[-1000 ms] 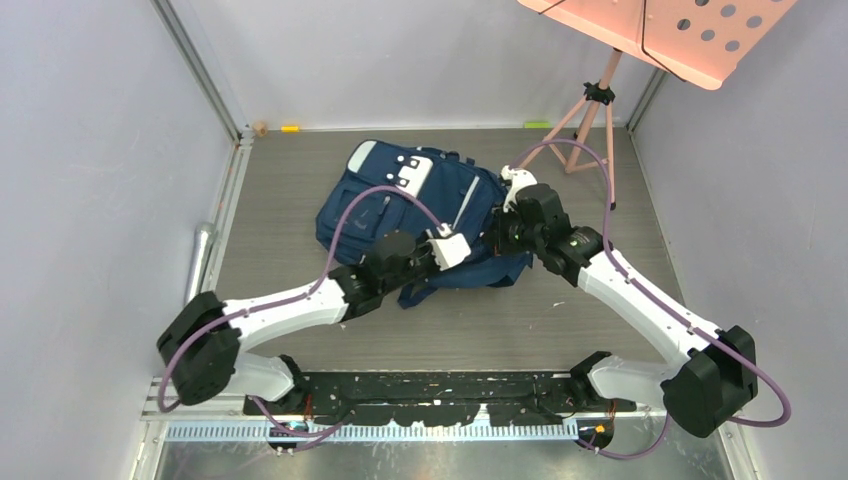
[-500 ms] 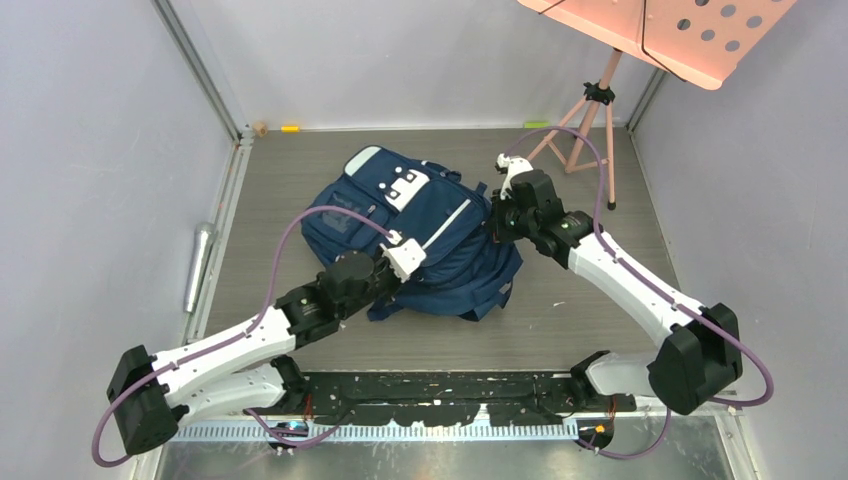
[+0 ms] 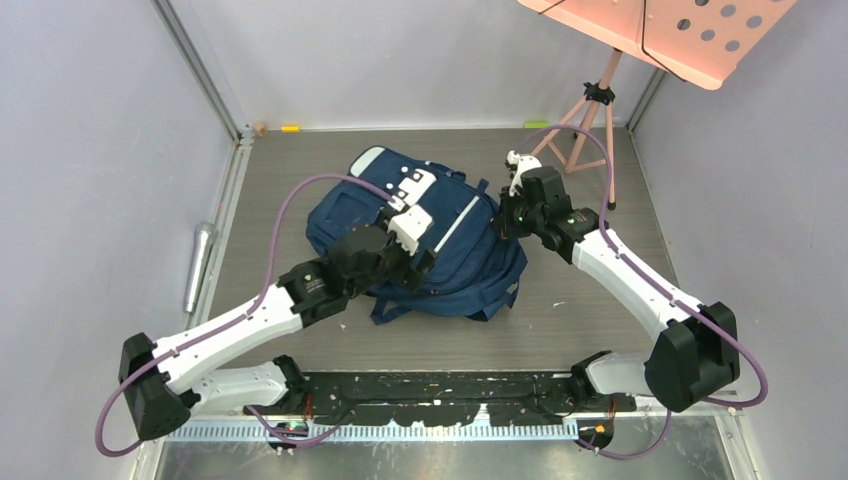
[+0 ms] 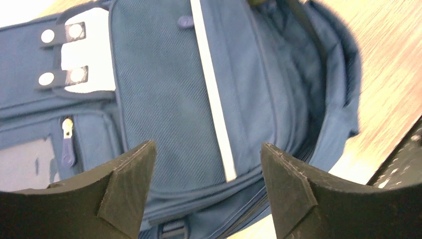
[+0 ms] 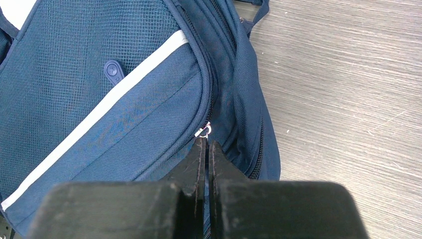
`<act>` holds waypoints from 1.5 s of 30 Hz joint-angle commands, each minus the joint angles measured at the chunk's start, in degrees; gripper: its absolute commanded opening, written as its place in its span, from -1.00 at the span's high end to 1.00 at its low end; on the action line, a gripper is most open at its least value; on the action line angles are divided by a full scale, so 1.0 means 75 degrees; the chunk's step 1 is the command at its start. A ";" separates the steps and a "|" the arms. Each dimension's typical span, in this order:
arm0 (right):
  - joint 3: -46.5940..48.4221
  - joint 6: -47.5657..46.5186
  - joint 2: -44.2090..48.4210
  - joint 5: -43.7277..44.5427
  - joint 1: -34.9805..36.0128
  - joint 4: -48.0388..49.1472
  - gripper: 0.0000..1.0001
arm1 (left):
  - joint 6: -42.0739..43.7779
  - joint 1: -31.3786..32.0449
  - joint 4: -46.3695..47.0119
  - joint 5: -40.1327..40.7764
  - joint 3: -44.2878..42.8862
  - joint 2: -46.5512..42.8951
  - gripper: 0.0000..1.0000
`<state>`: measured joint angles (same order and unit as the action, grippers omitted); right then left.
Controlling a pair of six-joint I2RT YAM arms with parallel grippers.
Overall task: Pack the student bag
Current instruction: Zip the student bag at the center of the board.
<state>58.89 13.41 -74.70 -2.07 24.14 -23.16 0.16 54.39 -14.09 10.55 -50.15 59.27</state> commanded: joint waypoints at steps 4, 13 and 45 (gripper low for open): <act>-0.0062 -0.0073 0.0331 -0.0025 -0.0102 0.0120 0.99 | -0.1464 0.0037 0.0926 -0.0152 -0.1411 0.1724 -0.62; -0.0091 -0.0048 0.0436 -0.0046 -0.0101 0.0080 0.99 | -0.1304 0.0437 0.1927 0.0933 -0.2454 0.3591 -0.65; 0.0916 -0.0782 -0.0184 0.0828 -0.0214 -0.0683 0.99 | 0.0197 0.1182 0.1950 0.2355 0.0543 0.2106 1.00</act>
<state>61.89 12.32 -75.11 -6.87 25.10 -28.77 4.69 64.12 9.93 26.00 -50.78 82.43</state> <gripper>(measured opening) 0.039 0.043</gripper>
